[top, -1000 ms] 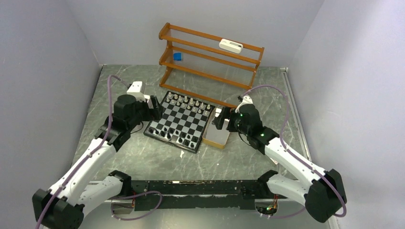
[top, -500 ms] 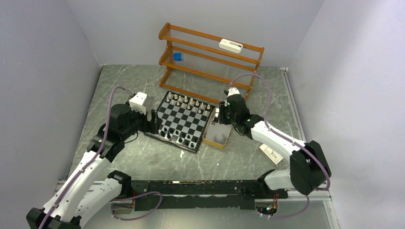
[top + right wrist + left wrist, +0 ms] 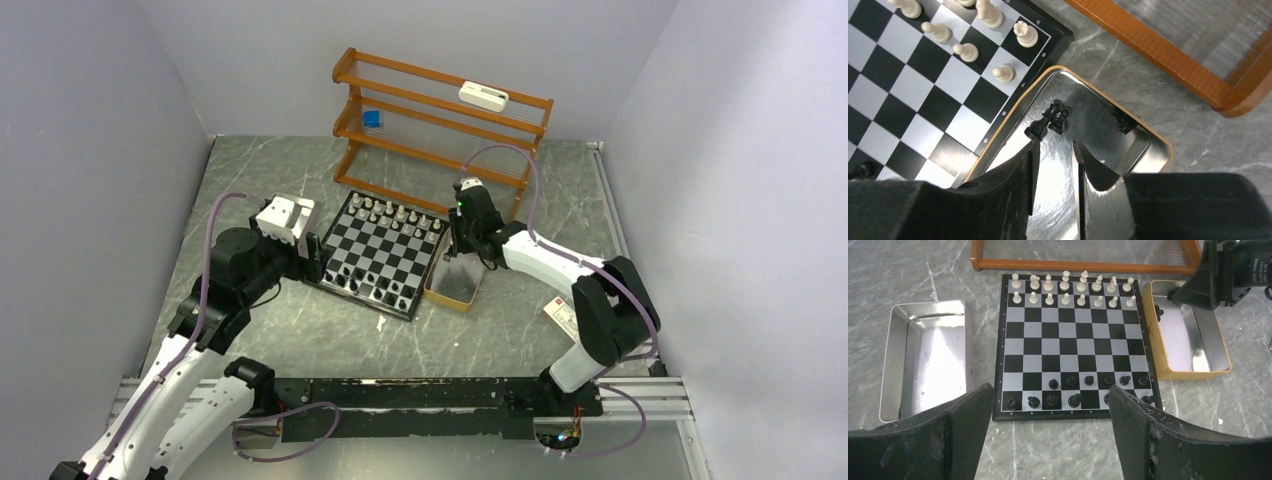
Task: Set up the chess pieces on the board
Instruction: Pick up the chess piece from the storage box.
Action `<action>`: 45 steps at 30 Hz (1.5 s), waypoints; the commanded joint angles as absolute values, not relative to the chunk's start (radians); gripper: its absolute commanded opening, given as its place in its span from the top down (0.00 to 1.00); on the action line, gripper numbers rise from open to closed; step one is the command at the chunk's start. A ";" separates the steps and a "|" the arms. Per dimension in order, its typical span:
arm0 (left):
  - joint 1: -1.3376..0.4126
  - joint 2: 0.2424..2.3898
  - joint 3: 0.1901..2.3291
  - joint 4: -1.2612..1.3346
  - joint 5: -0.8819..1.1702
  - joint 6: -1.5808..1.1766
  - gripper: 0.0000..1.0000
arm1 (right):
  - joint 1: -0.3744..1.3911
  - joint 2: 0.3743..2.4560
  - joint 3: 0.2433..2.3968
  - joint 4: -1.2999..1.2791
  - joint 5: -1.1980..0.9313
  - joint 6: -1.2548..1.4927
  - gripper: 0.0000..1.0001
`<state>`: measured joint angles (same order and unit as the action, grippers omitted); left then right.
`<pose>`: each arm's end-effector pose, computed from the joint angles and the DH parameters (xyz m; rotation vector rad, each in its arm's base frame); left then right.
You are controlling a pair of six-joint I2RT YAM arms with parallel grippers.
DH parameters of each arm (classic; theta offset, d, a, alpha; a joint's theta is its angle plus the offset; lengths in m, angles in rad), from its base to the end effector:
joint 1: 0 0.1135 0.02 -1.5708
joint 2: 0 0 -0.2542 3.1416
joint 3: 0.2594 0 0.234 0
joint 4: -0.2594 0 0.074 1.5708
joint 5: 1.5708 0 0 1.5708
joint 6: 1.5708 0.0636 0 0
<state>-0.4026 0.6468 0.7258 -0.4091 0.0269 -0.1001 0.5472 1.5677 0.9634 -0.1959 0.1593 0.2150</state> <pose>0.1539 -0.0674 0.2998 0.3071 1.8928 -0.3657 0.2911 0.1655 0.1904 -0.3154 2.3443 0.1815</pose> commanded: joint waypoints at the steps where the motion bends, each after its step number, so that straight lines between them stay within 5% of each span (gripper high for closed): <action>1: -0.402 0.634 0.732 -0.423 0.002 -0.091 0.12 | 0.543 1.632 0.971 -0.148 0.189 0.267 0.66; 45: -0.402 0.635 0.733 -0.423 0.002 -0.087 0.13 | 0.550 1.778 1.002 -0.154 0.237 0.326 0.68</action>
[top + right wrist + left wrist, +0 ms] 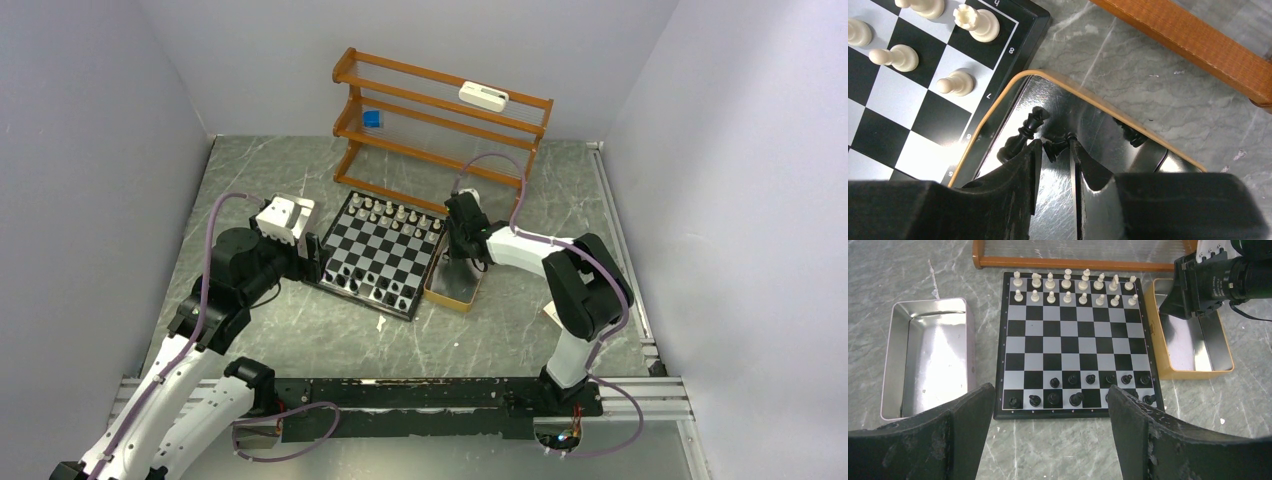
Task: Set up the chess pieces on the board
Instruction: Pick up the chess piece from the storage box.
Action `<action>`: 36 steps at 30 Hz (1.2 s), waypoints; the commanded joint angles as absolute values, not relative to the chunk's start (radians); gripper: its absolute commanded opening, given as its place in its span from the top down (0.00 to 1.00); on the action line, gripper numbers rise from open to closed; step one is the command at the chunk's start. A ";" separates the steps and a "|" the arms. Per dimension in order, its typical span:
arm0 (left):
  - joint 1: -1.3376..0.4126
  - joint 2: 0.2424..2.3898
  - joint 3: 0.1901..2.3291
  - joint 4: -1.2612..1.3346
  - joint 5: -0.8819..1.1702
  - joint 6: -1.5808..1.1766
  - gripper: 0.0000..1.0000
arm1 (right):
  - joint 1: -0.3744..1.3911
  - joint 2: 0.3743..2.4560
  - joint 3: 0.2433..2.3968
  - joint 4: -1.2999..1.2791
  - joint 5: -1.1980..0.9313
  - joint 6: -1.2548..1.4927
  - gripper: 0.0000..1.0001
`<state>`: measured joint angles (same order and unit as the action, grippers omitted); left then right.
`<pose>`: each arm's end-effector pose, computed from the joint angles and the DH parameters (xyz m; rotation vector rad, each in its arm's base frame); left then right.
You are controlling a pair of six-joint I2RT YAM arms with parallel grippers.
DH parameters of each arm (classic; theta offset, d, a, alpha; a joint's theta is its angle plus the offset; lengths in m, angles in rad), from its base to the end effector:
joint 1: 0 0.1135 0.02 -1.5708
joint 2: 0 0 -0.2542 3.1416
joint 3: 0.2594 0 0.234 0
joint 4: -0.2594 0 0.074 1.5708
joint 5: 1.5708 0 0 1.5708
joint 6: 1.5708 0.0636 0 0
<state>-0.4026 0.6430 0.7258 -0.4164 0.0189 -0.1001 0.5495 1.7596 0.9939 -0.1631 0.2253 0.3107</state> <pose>0.1532 -0.0665 0.2994 0.3021 1.8965 -0.3576 0.3091 0.1726 0.1408 -0.2017 2.4603 0.0883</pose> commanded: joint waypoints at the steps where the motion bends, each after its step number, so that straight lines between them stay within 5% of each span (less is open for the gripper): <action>1: -0.402 0.636 0.733 -0.423 0.002 -0.087 0.13 | 0.551 1.777 1.002 -0.156 0.236 0.326 0.67; 17: -0.402 0.641 0.733 -0.422 0.002 -0.086 0.13 | 0.554 1.745 1.032 -0.215 0.221 0.310 0.60; 36: -0.402 0.640 0.734 -0.422 0.002 -0.084 0.14 | 0.554 1.811 1.097 -0.278 0.299 0.415 0.61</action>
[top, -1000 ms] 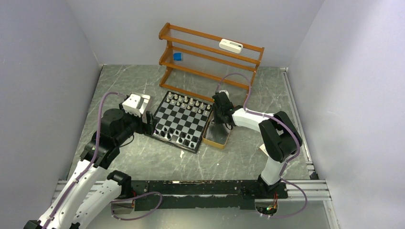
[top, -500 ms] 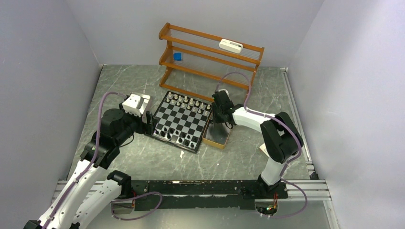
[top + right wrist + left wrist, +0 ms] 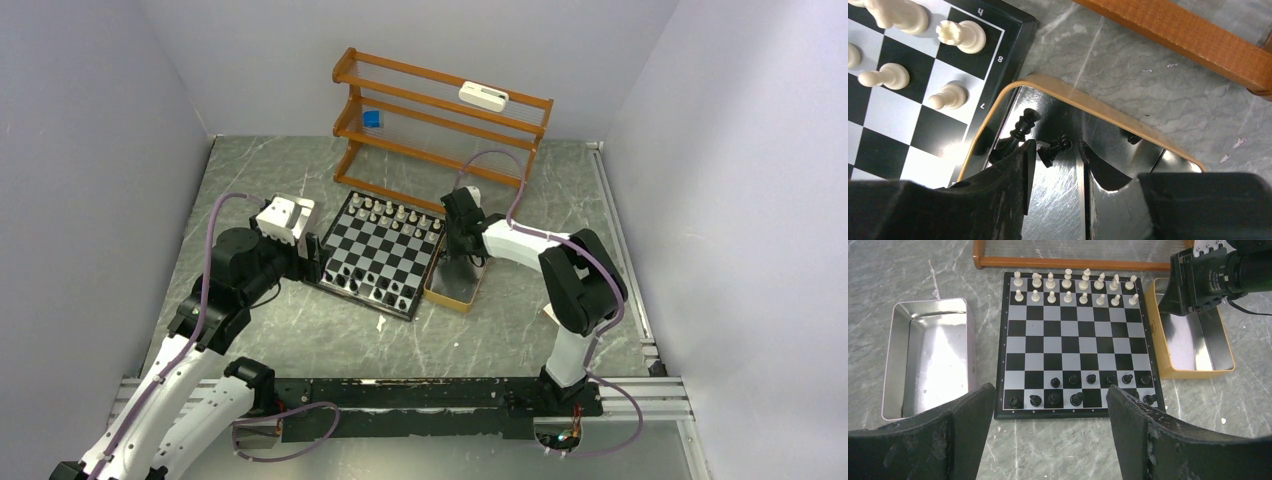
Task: Set up the chess pieces on the board
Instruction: Pick up the chess piece from the storage box.
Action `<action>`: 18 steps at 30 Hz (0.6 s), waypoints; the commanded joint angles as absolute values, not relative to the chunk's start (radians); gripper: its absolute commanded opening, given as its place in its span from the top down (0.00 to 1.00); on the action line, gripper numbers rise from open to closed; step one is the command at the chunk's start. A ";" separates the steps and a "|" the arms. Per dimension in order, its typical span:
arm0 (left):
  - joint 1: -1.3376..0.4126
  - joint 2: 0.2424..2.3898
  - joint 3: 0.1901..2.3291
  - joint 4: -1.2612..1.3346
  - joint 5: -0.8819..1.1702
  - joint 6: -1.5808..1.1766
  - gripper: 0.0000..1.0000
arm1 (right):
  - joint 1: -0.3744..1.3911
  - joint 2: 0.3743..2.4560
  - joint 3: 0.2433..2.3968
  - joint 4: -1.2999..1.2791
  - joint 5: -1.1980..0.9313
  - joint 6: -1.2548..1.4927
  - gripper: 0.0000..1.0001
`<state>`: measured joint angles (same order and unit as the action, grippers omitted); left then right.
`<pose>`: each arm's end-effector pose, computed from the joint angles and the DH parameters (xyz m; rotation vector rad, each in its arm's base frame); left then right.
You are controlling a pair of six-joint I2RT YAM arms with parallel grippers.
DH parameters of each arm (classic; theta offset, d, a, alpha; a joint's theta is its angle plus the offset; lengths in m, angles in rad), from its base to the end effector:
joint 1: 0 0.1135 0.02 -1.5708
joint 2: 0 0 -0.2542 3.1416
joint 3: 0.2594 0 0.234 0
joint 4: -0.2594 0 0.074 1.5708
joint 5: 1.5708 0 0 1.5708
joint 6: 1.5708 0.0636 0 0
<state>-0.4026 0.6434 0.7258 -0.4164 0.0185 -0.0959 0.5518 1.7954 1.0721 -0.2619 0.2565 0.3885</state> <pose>0.1533 -0.0665 0.2993 0.3059 1.8961 -0.3543 0.3157 0.1754 0.1437 -0.1073 2.5069 0.0542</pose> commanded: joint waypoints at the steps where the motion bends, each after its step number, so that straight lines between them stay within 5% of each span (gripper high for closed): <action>1: -0.402 0.639 0.733 -0.421 0.002 -0.084 0.14 | 0.554 1.812 1.096 -0.278 0.299 0.417 0.62; 18: -0.402 0.637 0.733 -0.420 0.002 -0.083 0.14 | 0.562 1.772 1.055 -0.242 0.249 0.408 0.61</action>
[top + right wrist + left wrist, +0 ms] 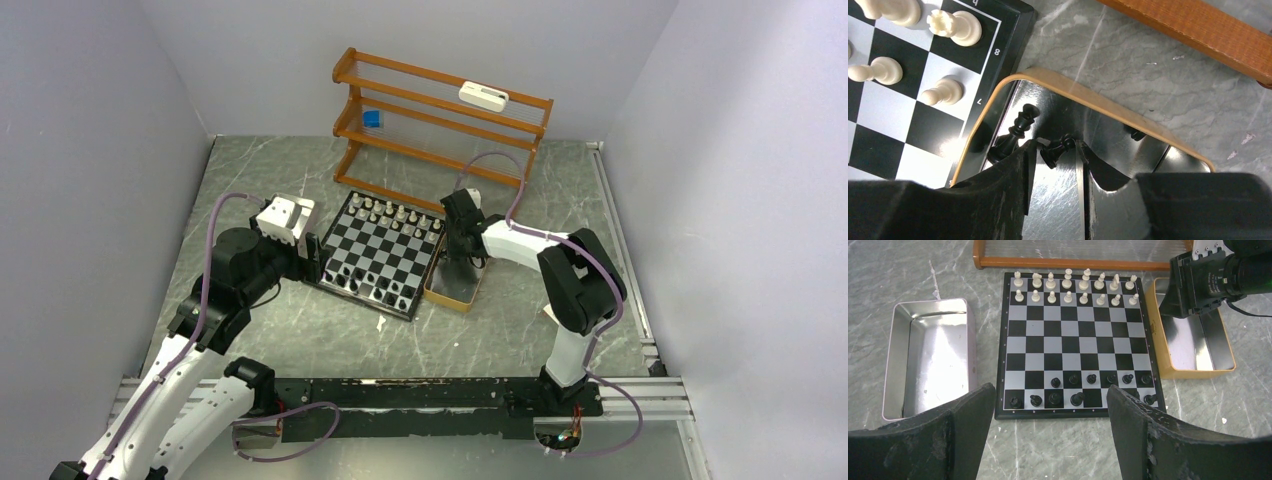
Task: Set up the chess pieces on the board
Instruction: Pick up the chess piece from the storage box.
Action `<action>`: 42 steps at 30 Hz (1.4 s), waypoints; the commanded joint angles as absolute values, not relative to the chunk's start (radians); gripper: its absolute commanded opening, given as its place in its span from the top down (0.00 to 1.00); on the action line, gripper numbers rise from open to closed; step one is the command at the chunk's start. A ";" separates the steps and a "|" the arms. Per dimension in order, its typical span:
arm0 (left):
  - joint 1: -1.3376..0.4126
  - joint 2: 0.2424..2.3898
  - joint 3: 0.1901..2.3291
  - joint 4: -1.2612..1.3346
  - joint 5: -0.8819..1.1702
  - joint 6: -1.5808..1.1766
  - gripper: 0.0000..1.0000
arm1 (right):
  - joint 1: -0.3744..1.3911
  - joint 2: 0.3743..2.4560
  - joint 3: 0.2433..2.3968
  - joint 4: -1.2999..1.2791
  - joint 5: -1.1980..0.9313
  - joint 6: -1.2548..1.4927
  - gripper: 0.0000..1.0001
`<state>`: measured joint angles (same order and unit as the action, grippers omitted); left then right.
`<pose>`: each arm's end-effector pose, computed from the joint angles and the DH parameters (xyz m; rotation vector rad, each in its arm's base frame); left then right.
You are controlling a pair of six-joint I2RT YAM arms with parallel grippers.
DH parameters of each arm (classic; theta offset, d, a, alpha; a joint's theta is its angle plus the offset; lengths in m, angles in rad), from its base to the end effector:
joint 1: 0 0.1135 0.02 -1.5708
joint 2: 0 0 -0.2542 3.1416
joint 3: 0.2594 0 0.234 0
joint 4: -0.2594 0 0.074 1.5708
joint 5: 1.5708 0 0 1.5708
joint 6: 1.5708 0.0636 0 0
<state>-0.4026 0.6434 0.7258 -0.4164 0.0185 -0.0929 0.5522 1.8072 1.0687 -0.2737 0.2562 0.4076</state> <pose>0.1533 -0.0665 0.2993 0.3087 1.8954 -0.3523 0.3141 0.1746 0.1378 -0.0896 2.5318 0.0460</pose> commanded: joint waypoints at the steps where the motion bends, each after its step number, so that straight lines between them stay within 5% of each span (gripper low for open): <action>1: -0.402 0.635 0.733 -0.420 0.002 -0.083 0.14 | 0.566 1.766 1.052 -0.233 0.247 0.405 0.61; 42: -0.402 0.634 0.733 -0.419 0.002 -0.081 0.14 | 0.572 1.774 1.052 -0.287 0.314 0.442 0.67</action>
